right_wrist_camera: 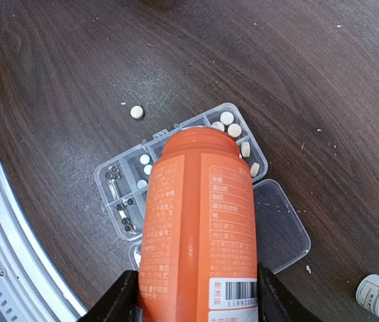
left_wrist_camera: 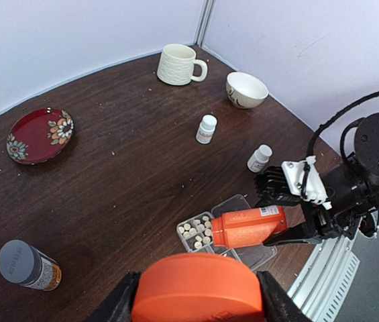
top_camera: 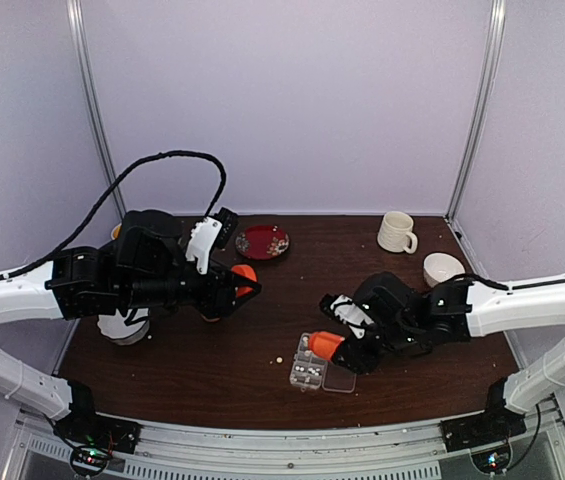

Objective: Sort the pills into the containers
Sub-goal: Pour the pill into the compartment of the pill container, then close the lid of the pill bottle.

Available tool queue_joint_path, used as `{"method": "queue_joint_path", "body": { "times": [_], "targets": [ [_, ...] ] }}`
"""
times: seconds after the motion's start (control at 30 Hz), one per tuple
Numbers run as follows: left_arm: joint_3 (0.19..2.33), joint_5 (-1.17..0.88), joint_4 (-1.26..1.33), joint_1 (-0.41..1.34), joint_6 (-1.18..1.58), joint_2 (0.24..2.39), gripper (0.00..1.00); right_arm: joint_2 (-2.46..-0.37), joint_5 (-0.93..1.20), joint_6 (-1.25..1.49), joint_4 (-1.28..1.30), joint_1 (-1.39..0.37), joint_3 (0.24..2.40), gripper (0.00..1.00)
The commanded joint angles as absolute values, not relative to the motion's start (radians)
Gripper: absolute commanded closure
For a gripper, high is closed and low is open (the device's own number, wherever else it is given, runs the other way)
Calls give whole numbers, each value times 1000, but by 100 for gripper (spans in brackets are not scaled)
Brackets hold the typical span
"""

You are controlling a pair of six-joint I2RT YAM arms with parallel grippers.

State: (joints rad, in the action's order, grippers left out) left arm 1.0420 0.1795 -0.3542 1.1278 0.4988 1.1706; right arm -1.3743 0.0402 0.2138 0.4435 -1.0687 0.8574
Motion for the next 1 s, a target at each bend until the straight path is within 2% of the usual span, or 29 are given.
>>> {"method": "queue_joint_path", "body": {
  "times": [0.0, 0.37, 0.7, 0.97],
  "targets": [
    [1074, 173, -335, 1130, 502, 1168, 86, -1232, 29, 218, 278, -1058, 749, 100],
    [1086, 166, -337, 1130, 506, 1175, 86, -1165, 101, 183, 175, -1037, 651, 100],
    [1134, 165, -386, 1130, 513, 1171, 87, -875, 53, 132, -95, -1035, 454, 100],
    [1141, 164, -388, 1130, 552, 1154, 87, -638, 7, 22, -156, -1036, 433, 100]
  ]
}}
